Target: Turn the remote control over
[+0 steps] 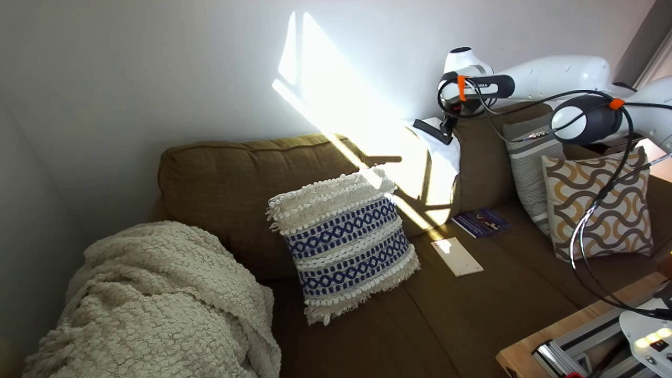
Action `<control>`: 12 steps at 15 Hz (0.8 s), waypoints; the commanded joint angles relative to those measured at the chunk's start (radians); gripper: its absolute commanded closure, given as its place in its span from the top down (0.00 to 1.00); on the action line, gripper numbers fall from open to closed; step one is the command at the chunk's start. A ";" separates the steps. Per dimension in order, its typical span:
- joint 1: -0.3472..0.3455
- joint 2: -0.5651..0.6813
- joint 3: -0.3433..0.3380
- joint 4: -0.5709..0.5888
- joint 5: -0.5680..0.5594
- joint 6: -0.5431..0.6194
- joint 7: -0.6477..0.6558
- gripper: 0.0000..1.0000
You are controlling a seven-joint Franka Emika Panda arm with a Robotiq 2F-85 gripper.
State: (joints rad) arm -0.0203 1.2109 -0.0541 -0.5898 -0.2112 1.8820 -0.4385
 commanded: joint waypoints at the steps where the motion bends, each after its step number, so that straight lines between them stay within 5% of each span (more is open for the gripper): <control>1: -0.040 0.029 0.042 0.058 0.053 -0.025 -0.040 0.05; 12: -0.080 0.052 0.102 0.088 0.109 0.029 -0.046 0.05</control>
State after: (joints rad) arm -0.0858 1.2231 0.0301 -0.5477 -0.1226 1.9004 -0.4591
